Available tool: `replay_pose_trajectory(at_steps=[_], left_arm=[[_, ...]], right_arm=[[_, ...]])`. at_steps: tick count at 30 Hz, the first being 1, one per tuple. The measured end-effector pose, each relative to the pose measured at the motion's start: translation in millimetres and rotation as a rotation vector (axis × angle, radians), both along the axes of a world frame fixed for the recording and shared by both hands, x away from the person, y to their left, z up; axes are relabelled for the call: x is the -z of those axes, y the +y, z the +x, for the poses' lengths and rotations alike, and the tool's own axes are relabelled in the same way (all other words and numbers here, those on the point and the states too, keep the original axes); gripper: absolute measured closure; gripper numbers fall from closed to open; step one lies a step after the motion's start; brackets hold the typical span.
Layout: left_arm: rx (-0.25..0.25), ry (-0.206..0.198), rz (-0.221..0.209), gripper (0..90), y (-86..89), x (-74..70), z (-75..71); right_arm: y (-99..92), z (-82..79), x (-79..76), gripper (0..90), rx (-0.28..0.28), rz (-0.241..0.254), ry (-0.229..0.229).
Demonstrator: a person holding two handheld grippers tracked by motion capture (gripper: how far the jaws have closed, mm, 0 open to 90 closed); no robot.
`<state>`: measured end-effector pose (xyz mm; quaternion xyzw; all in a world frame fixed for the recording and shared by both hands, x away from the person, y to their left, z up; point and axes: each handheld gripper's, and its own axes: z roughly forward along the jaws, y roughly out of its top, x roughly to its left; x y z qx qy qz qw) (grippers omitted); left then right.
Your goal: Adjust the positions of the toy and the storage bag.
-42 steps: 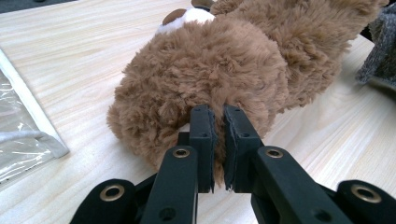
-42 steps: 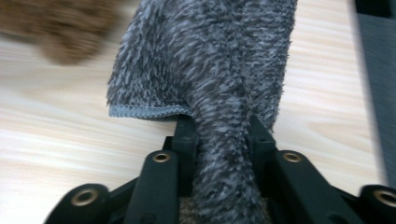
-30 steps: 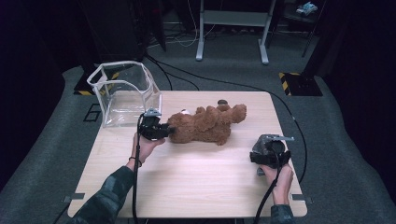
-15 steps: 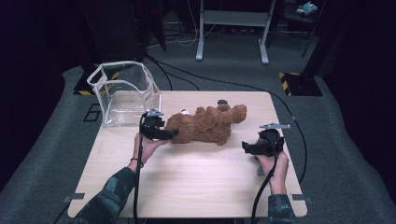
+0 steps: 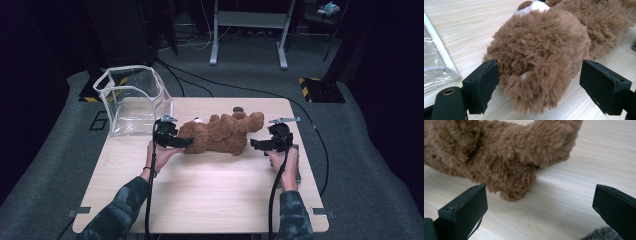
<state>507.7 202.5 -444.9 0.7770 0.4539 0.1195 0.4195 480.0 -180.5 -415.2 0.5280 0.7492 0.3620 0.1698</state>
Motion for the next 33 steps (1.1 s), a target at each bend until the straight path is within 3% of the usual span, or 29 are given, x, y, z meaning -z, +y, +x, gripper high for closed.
replay_pose_trajectory(at_steps=[2,7,10,15,18,19,23,27,30,31,32,33], left_arm=[[0.016,-0.002,0.023,16.2,0.2,1.0,1.9],[0.019,0.006,0.010,21.6,-0.6,3.6,3.6],[0.036,-0.003,-0.004,36.8,-0.9,5.9,4.5],[0.050,0.001,0.020,49.4,2.0,8.3,4.7],[0.060,0.005,0.025,52.1,3.2,9.5,4.9],[0.063,0.003,0.029,54.5,3.2,9.9,4.8],[0.073,-0.004,0.042,58.4,3.3,11.9,4.6],[0.093,-0.013,0.060,62.6,4.1,14.6,2.3],[0.096,-0.011,0.052,64.8,4.5,15.7,1.9],[0.095,-0.014,0.051,65.5,4.4,16.0,1.8],[0.099,-0.016,0.053,65.5,4.6,16.2,1.6],[0.102,-0.018,0.054,66.0,5.1,16.7,1.0]], right_arm=[[1.3,9.3,-3.2,0.0,0.006,0.006,0.006],[4.1,21.8,-6.1,0.0,0.002,0.024,0.013],[7.1,28.8,-8.5,0.0,-0.002,0.014,0.005],[11.0,38.3,-12.2,0.0,-0.009,0.035,0.022],[11.9,41.2,-12.7,0.0,-0.001,0.025,0.012],[11.6,47.3,-11.0,0.0,-0.005,0.048,0.035],[12.3,56.3,-9.6,0.0,0.003,0.060,0.044],[16.7,63.6,-6.9,0.1,0.036,0.027,0.053],[13.3,67.9,-3.9,10.2,0.032,0.065,0.038],[12.9,69.9,-4.7,21.4,0.025,0.067,0.037],[12.9,69.9,-4.7,21.4,0.025,0.067,0.037],[12.9,71.1,-4.5,33.7,0.018,0.078,0.040]])
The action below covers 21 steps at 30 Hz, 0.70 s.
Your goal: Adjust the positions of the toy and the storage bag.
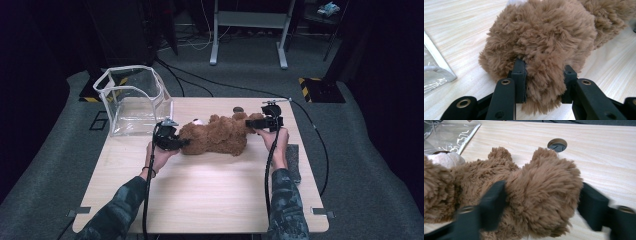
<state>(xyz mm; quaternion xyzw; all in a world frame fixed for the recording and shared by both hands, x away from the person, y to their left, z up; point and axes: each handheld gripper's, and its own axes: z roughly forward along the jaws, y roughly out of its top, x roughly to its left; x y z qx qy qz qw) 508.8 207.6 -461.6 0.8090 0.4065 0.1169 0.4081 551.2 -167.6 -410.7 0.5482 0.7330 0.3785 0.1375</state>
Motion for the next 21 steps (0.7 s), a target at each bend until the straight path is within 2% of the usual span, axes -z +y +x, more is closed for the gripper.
replay_pose_trajectory(at_steps=[1,6,8,13,14,15,16,19,21], left_arm=[[0.000,0.000,0.000,66.3,0.0,0.0,0.0],[0.003,-0.005,-0.006,68.1,1.2,1.1,-2.0],[-0.002,-0.013,-0.009,69.3,0.2,0.8,-2.6],[-0.003,-0.033,-0.014,71.4,-0.3,-3.2,-5.0],[-0.002,-0.056,-0.013,72.1,-1.4,-6.1,-6.5],[-0.002,-0.056,-0.013,72.4,-1.4,-6.1,-6.5],[0.001,-0.075,-0.010,72.7,-2.3,-9.3,-7.8],[-0.003,-0.090,-0.022,73.2,-2.6,-12.2,-8.8],[0.000,-0.085,-0.022,73.4,-2.2,-13.6,-8.4]], right_arm=[[0.0,0.0,0.0,33.7,0.000,0.000,0.000],[1.0,-6.6,1.5,60.5,-0.015,0.009,-0.020],[1.9,-9.4,0.8,64.1,-0.020,0.020,-0.029],[3.9,-17.2,-4.6,66.7,-0.013,0.017,-0.071],[3.8,-21.7,-8.6,67.1,-0.016,0.018,-0.104],[3.8,-21.7,-8.6,67.1,-0.016,0.018,-0.104],[4.6,-25.8,-13.1,67.4,-0.021,0.005,-0.121],[4.5,-32.7,-19.3,67.8,-0.020,0.004,-0.145],[4.1,-35.0,-21.5,67.9,-0.021,0.003,-0.156]])
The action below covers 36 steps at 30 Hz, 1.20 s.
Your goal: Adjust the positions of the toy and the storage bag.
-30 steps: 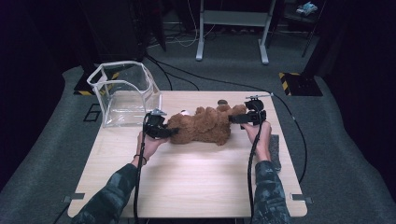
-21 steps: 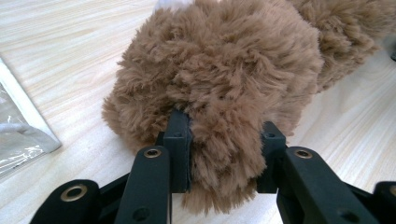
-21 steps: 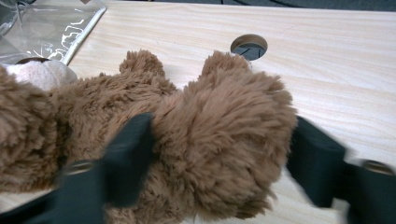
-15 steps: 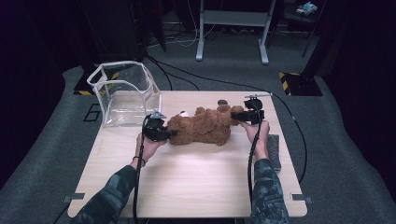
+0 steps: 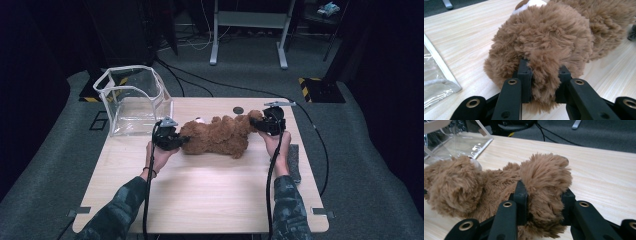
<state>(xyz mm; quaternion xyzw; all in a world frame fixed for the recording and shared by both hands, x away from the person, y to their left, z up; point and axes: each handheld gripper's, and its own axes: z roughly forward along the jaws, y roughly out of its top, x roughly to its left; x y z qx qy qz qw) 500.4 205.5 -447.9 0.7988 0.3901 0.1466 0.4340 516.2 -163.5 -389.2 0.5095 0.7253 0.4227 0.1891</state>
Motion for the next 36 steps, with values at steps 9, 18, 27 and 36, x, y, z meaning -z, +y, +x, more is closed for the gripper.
replay_pose_trajectory(at_steps=[9,18,27,36], left_arm=[[0.004,-0.038,0.006,74.3,-0.1,-12.3,6.4],[0.015,-0.055,0.040,75.0,-3.4,-21.2,17.7],[0.022,-0.054,0.080,75.3,-5.9,-22.9,35.0],[0.022,-0.038,0.119,75.2,-18.6,-17.5,55.6]], right_arm=[[2.7,-29.8,-19.6,68.3,-0.001,-0.006,-0.071],[10.0,-63.0,-30.9,68.5,0.006,-0.005,-0.109],[23.2,-88.6,-29.6,68.7,-0.013,-0.003,-0.121],[35.9,-105.2,-18.3,68.7,-0.022,0.003,-0.105]])
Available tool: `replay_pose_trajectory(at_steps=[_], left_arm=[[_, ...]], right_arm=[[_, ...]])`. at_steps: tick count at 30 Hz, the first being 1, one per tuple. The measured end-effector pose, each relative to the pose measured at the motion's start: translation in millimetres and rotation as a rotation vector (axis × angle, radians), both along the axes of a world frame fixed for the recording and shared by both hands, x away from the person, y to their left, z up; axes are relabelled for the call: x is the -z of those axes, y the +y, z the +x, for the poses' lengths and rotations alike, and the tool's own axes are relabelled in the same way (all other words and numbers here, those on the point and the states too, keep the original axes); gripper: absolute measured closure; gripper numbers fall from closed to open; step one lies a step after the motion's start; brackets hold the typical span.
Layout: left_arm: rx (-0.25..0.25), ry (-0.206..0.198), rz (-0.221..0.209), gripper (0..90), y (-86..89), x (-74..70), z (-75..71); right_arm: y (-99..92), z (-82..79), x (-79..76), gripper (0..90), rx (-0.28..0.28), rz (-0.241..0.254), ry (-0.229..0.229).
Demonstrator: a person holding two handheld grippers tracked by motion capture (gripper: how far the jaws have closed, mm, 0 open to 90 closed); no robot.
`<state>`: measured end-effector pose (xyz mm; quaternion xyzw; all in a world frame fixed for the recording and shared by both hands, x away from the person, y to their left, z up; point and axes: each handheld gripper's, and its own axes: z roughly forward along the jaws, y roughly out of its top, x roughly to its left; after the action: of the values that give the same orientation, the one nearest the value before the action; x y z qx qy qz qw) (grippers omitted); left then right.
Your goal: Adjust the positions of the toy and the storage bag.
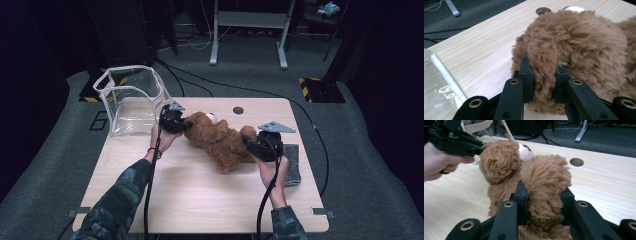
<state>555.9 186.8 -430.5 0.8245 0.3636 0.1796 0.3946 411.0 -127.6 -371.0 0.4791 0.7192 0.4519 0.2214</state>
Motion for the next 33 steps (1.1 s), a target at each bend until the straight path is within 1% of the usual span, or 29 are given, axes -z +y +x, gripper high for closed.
replay_pose_trajectory(at_steps=[2,4,5,6,7,8,9,10,11,12,13,14,15,16,17,18,19,20,21,22,23,24,25,27,28,29,31,32,33], left_arm=[[0.011,0.006,0.017,75.1,-3.7,3.5,4.9],[0.009,0.018,0.034,74.9,-7.8,9.5,9.6],[0.013,0.031,0.059,74.8,-9.5,13.7,11.7],[0.006,0.034,0.060,74.4,-10.2,16.6,12.7],[-0.009,0.043,0.042,73.8,-9.5,18.2,12.6],[-0.015,0.046,0.025,72.9,-8.0,18.9,12.7],[-0.017,0.047,0.023,71.6,-6.6,18.7,12.1],[-0.024,0.052,0.024,67.1,-4.2,17.0,10.9],[-0.050,0.055,0.006,57.1,0.4,13.9,7.9],[-0.050,0.055,0.006,50.7,0.4,13.9,7.9],[-0.070,0.053,-0.004,43.7,3.2,12.5,5.6],[-0.076,0.061,-0.027,43.7,6.1,11.5,3.5],[-0.074,0.067,-0.037,39.4,8.5,10.0,0.6],[-0.079,0.056,-0.033,35.4,9.8,8.8,-3.1],[-0.063,0.072,-0.049,29.7,11.2,6.8,-9.5],[-0.063,0.072,-0.049,25.6,11.2,6.8,-9.5],[-0.058,0.067,-0.067,23.7,11.0,4.8,-16.8],[-0.058,0.067,-0.067,22.8,11.0,4.8,-16.8],[-0.052,0.074,-0.084,19.8,11.3,1.2,-23.0],[-0.052,0.074,-0.084,18.2,11.3,1.2,-23.0],[-0.044,0.070,-0.117,18.0,10.9,-3.0,-30.0],[-0.044,0.070,-0.117,17.0,10.9,-3.0,-30.0],[-0.042,0.066,-0.134,17.0,10.5,-5.3,-33.6],[-0.019,0.052,-0.152,16.3,7.9,-10.2,-41.3],[-0.007,0.046,-0.152,16.3,5.6,-12.8,-45.4],[0.010,0.041,-0.159,16.2,2.6,-15.0,-49.5],[0.043,0.023,-0.155,16.1,-4.9,-20.0,-57.6],[0.063,0.021,-0.158,16.2,-8.8,-22.4,-61.2],[0.087,0.011,-0.174,15.6,-19.4,-25.4,-68.2]], right_arm=[[-0.1,-0.7,4.1,68.7,0.003,0.001,0.003],[-0.3,-0.7,11.6,68.7,0.005,0.017,0.018],[0.3,-0.2,15.2,68.6,0.008,0.020,0.028],[1.1,1.5,21.8,68.6,0.005,0.014,0.047],[1.4,2.5,26.1,68.6,0.003,0.015,0.057],[1.0,3.2,31.1,68.6,0.002,0.029,0.065],[-0.1,3.1,33.6,68.5,0.010,0.042,0.073],[-1.9,3.0,34.8,68.4,0.011,0.051,0.070],[-4.0,2.9,35.2,68.2,0.011,0.057,0.073],[-4.0,2.9,35.2,68.2,0.011,0.057,0.073],[-4.4,2.5,35.1,67.9,0.012,0.057,0.073],[-4.4,2.5,35.1,67.9,0.012,0.057,0.073],[-4.2,2.4,35.2,67.9,0.011,0.059,0.074],[-3.5,2.2,35.2,67.8,0.012,0.057,0.074],[-1.9,2.0,35.2,67.6,0.009,0.057,0.074],[-1.9,2.0,35.2,67.6,0.009,0.057,0.074],[-0.9,2.2,35.1,67.5,0.012,0.050,0.071],[-0.9,2.2,35.1,67.5,0.012,0.050,0.071],[-0.8,2.2,35.5,67.4,0.016,0.057,0.074],[-0.8,2.2,35.5,67.4,0.016,0.057,0.074],[-0.7,1.8,35.6,67.3,0.017,0.059,0.079],[-0.7,1.8,35.6,67.3,0.017,0.059,0.079],[-0.6,1.7,35.6,67.3,0.017,0.057,0.078],[-0.6,1.9,36.0,67.2,0.018,0.061,0.080],[-0.8,2.3,36.6,67.2,0.017,0.060,0.079],[-0.7,2.7,37.6,67.1,0.019,0.064,0.085],[-0.5,2.8,38.0,67.0,0.019,0.065,0.087],[-0.1,2.9,38.2,67.0,0.020,0.063,0.088],[0.3,3.0,37.9,66.9,0.019,0.059,0.088]])
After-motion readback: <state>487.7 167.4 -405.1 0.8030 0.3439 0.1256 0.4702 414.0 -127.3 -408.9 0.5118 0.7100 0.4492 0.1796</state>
